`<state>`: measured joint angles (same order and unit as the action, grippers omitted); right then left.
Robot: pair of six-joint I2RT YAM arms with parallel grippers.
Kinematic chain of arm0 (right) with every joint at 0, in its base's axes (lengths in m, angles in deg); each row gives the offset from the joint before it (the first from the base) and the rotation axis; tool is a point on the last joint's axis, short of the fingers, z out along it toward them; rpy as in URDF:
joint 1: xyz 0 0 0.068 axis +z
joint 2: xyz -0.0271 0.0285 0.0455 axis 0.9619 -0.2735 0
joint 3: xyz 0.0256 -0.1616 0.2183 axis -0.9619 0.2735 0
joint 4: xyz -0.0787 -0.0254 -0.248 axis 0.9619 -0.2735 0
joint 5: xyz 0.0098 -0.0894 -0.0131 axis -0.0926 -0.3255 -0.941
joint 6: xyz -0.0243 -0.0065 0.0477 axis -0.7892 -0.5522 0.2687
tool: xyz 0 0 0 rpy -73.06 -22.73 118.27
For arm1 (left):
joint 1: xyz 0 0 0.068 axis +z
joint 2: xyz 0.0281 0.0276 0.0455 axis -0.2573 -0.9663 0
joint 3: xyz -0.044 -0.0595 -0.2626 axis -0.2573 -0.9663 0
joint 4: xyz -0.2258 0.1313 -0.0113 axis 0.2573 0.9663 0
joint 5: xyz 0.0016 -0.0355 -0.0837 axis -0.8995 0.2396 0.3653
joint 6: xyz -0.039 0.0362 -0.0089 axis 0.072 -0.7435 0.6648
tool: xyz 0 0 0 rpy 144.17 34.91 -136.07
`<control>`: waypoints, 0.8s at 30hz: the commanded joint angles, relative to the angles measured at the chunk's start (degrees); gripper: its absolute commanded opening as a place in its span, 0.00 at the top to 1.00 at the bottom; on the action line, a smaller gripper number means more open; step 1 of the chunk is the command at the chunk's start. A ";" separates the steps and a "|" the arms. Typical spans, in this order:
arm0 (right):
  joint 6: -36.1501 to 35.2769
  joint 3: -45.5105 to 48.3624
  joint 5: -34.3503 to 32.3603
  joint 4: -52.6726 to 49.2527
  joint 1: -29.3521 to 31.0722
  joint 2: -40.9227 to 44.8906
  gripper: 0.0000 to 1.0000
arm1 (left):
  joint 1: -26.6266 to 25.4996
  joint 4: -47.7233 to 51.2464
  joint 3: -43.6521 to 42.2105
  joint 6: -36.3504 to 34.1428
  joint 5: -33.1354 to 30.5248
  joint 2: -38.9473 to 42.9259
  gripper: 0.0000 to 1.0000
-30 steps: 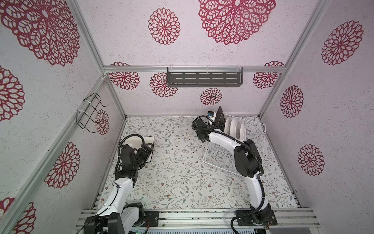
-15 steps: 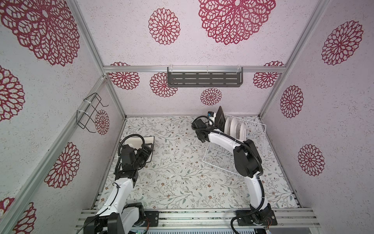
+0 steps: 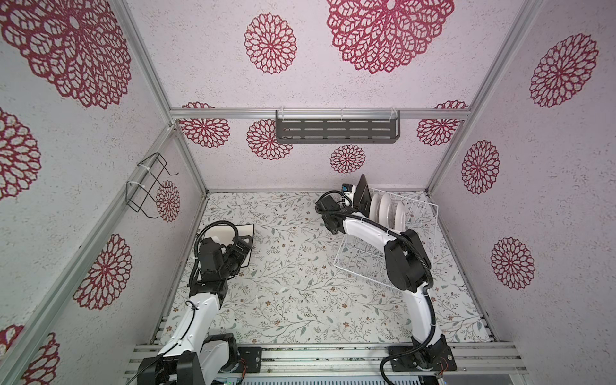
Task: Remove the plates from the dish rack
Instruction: 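Close the right gripper on the dark square plate's edge in the rack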
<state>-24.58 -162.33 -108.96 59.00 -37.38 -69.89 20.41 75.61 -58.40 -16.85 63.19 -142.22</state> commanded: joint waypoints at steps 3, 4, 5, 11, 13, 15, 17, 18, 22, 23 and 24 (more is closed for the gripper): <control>-1.67 0.36 -3.77 4.05 -0.25 2.77 1.00 | -0.69 0.29 1.58 -0.21 0.09 1.08 0.03; -2.06 0.49 -3.88 4.49 -0.22 2.90 1.00 | -0.67 0.30 1.54 -0.21 -0.01 1.12 0.03; -2.29 0.49 -4.03 4.74 -0.27 3.06 1.00 | -0.66 0.37 1.46 -0.21 -0.04 1.21 0.03; -5.51 1.88 -4.43 8.39 -0.28 4.30 1.00 | -0.68 0.38 1.45 -0.21 0.13 1.30 0.03; -6.91 2.99 -4.43 10.43 -0.23 5.09 1.00 | -0.66 0.47 1.45 -0.21 0.14 1.59 0.03; -7.97 4.12 -4.34 12.20 -0.19 5.92 1.00 | -0.68 0.79 1.61 -0.30 0.05 1.80 0.03; -8.44 4.49 -4.63 12.91 -0.19 6.47 1.00 | -0.66 1.00 1.71 -0.33 -0.04 1.96 0.03; -8.87 4.67 -4.86 13.29 -0.19 6.72 1.00 | -0.73 0.96 1.75 -0.30 -0.04 2.02 0.03; -10.59 5.14 -5.14 15.37 -0.02 7.83 1.00 | -0.71 1.09 1.97 -0.30 -0.02 2.01 0.03; -10.94 5.19 -5.20 15.80 0.07 8.18 1.00 | -0.67 1.14 2.02 -0.25 -0.04 2.07 0.03; -11.54 5.32 -5.22 16.40 0.15 8.54 1.00 | -0.71 1.18 2.07 -0.28 -0.04 2.05 0.03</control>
<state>-32.63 -156.10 -110.07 70.89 -37.27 -67.72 20.39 76.39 -57.92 -16.85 63.19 -140.96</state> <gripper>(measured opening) 0.163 0.975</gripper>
